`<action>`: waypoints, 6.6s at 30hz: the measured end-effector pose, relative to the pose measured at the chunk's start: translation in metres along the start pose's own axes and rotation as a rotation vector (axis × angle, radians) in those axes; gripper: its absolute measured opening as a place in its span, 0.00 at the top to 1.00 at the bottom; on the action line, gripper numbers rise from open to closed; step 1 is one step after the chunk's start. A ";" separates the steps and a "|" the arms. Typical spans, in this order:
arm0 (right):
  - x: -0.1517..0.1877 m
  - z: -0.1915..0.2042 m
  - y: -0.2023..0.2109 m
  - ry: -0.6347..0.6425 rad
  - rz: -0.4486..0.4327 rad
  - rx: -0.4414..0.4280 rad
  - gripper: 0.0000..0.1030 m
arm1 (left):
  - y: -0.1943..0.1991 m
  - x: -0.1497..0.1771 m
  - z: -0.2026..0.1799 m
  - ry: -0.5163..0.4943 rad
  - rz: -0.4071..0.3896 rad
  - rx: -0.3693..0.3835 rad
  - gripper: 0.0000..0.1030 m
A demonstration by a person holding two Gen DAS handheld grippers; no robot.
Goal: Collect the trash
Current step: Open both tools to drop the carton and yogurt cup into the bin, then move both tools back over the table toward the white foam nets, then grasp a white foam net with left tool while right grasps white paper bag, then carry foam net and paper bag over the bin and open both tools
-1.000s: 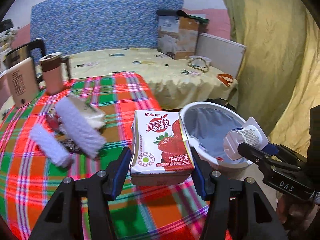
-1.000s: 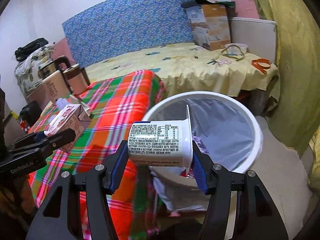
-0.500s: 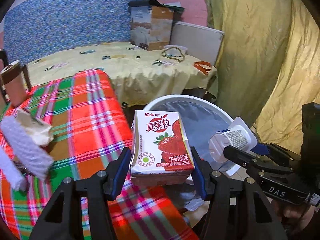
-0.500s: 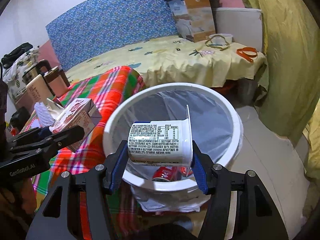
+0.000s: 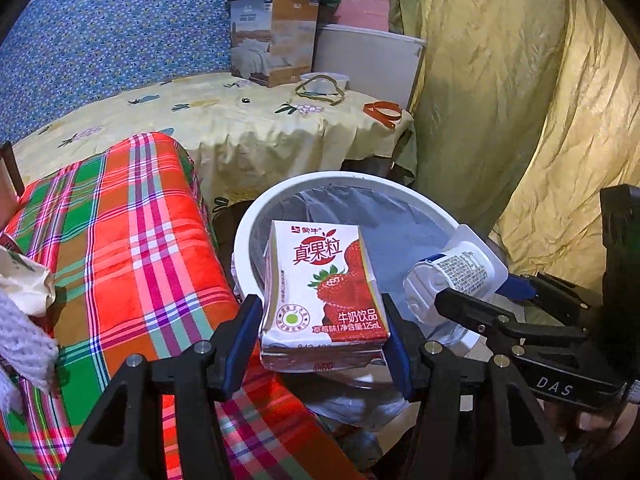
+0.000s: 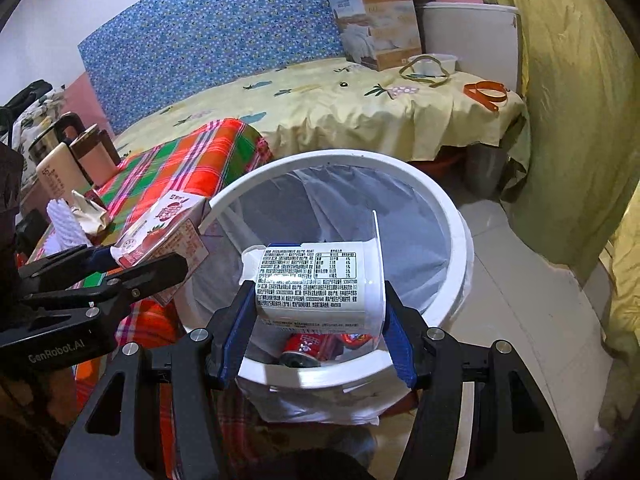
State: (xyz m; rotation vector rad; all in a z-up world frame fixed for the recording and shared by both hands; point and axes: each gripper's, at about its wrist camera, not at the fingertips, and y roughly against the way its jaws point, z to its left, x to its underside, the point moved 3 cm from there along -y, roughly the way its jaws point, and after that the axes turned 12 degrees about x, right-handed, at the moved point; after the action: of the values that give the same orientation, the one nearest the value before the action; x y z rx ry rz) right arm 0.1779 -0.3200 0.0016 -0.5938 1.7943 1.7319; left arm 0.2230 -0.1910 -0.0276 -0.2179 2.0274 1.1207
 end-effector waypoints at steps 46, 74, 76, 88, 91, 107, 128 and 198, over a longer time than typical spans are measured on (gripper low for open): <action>0.009 0.058 0.061 0.102 -0.108 -0.162 0.37 | 0.116 0.059 0.042 0.168 -0.167 -0.185 0.37; 0.018 0.096 0.071 0.194 -0.105 -0.251 0.37 | 0.149 0.090 0.063 0.233 -0.191 -0.279 0.37; 0.017 0.099 0.069 0.199 -0.100 -0.258 0.37 | 0.150 0.091 0.066 0.239 -0.188 -0.288 0.37; 0.010 0.116 0.062 0.230 -0.089 -0.305 0.37 | 0.159 0.097 0.089 0.303 -0.197 -0.324 0.37; 0.006 0.121 0.057 0.236 -0.082 -0.315 0.37 | 0.166 0.097 0.100 0.331 -0.210 -0.336 0.37; -0.016 0.139 0.030 0.261 -0.055 -0.328 0.37 | 0.164 0.086 0.166 0.482 -0.242 -0.396 0.37; -0.058 0.203 -0.032 0.352 0.011 -0.432 0.39 | 0.144 0.090 0.206 0.539 -0.175 -0.396 0.66; -0.008 0.035 0.032 0.020 -0.055 -0.180 0.86 | 0.104 0.049 0.039 0.165 -0.105 -0.159 0.76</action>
State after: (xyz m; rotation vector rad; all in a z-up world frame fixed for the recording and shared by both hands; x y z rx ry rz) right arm 0.1652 -0.2838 0.0307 -0.7303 1.6295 1.8681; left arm 0.1610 -0.0879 -0.0073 -0.5066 2.0438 1.2320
